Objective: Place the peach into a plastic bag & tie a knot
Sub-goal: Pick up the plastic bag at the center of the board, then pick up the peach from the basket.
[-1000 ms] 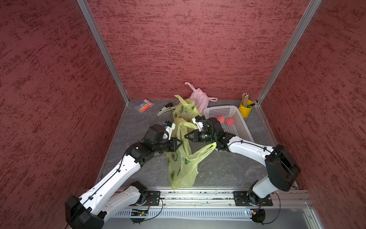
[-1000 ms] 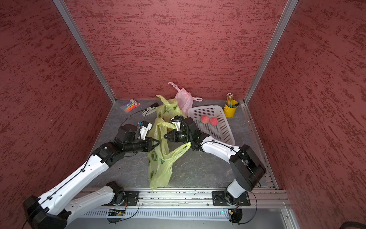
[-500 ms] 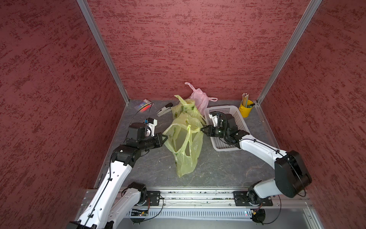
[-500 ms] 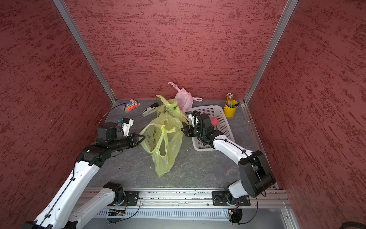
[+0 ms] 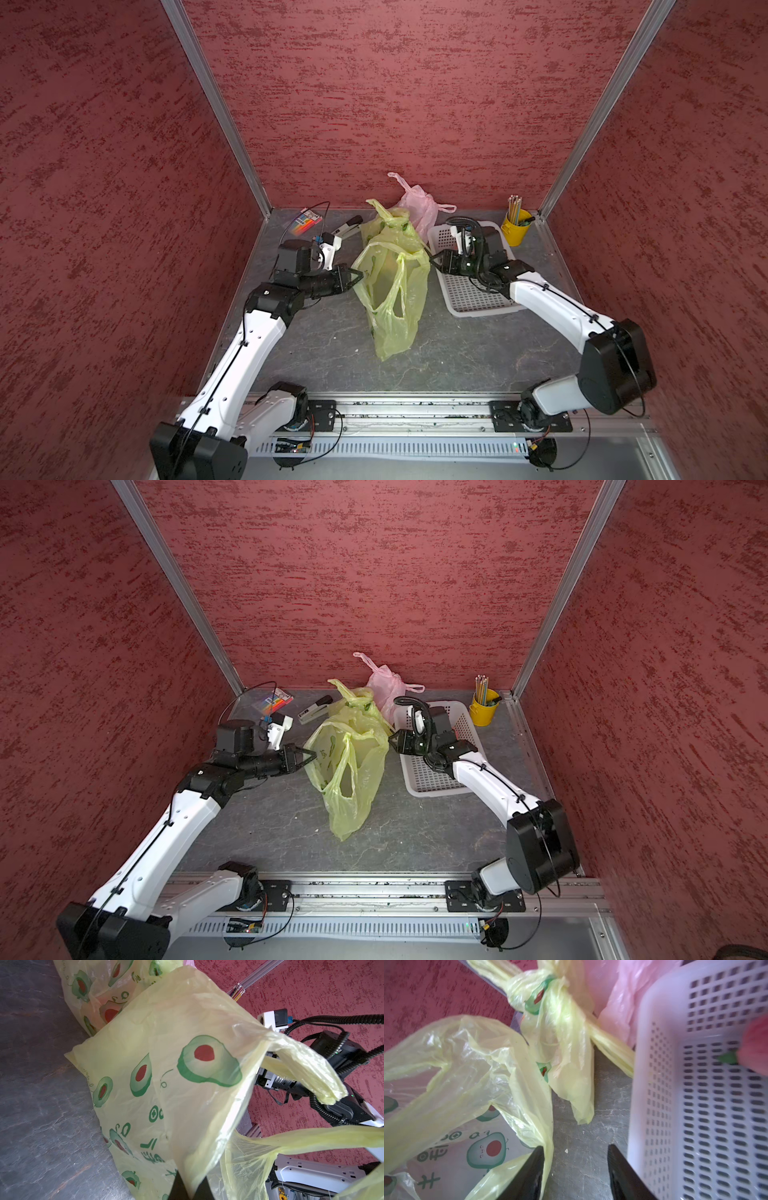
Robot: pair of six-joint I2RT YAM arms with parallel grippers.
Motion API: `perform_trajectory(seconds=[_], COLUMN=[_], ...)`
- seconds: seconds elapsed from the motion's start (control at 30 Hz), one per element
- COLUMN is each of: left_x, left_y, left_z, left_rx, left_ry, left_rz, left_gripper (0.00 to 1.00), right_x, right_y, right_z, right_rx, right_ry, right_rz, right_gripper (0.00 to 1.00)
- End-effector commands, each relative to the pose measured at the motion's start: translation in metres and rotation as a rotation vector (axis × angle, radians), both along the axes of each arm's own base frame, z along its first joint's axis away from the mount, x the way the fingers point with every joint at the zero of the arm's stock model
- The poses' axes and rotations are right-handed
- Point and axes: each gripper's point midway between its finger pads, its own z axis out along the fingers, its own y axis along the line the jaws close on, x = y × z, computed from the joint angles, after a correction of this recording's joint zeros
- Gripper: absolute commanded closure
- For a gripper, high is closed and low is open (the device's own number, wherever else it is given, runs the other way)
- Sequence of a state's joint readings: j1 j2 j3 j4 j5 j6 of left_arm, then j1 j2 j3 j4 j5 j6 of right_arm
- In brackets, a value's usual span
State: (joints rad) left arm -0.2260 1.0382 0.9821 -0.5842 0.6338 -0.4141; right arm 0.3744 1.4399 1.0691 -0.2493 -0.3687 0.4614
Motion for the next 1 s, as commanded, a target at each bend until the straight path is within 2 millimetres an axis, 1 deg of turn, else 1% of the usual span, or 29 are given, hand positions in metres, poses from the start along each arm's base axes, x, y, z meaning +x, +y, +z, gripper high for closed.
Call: perform_trajectory(seconds=[0.0,0.1,0.2,0.27,0.37,0.43,0.5,0.67,0.8,0.97], left_x=[0.007,0.012,0.018,0.019,0.019,0.019,0.018,0.016,0.015,0.014], left_y=[-0.015,-0.020,-0.024,-0.028,-0.033,-0.034,-0.034,-0.035,-0.035,-0.036], left_z=[0.017,0.015,0.014,0.013,0.012,0.011,0.011,0.012,0.011,0.006], left_rx=[-0.030,-0.036,-0.046,-0.058,-0.067,-0.075,-0.082,-0.097,-0.103,-0.110], left_ry=[-0.080,-0.081,-0.075,-0.075,-0.080,-0.083,-0.088,-0.092,-0.085,-0.068], left_rz=[-0.058,-0.070,-0.084,-0.105,-0.124,-0.129,-0.129,-0.135,-0.136,-0.140], left_gripper=[1.00,1.00,1.00,1.00,1.00,1.00,1.00,1.00,1.00,1.00], right_x=[0.008,0.012,0.022,0.033,0.059,0.076,0.097,0.134,0.152,0.160], right_y=[-0.039,-0.056,-0.071,-0.081,-0.092,-0.096,-0.102,-0.106,-0.110,-0.108], right_z=[0.025,0.035,0.035,0.031,0.012,0.004,-0.008,-0.046,-0.077,-0.118], right_rx=[-0.055,-0.042,-0.056,-0.089,-0.169,-0.213,-0.260,-0.339,-0.386,-0.404], right_ry=[-0.058,-0.080,-0.070,-0.055,-0.005,0.007,0.019,0.078,0.119,0.180], right_rz=[-0.114,-0.144,-0.192,-0.229,-0.280,-0.307,-0.343,-0.373,-0.396,-0.388], right_gripper=[0.41,0.37,0.35,0.32,0.26,0.23,0.20,0.20,0.19,0.17])
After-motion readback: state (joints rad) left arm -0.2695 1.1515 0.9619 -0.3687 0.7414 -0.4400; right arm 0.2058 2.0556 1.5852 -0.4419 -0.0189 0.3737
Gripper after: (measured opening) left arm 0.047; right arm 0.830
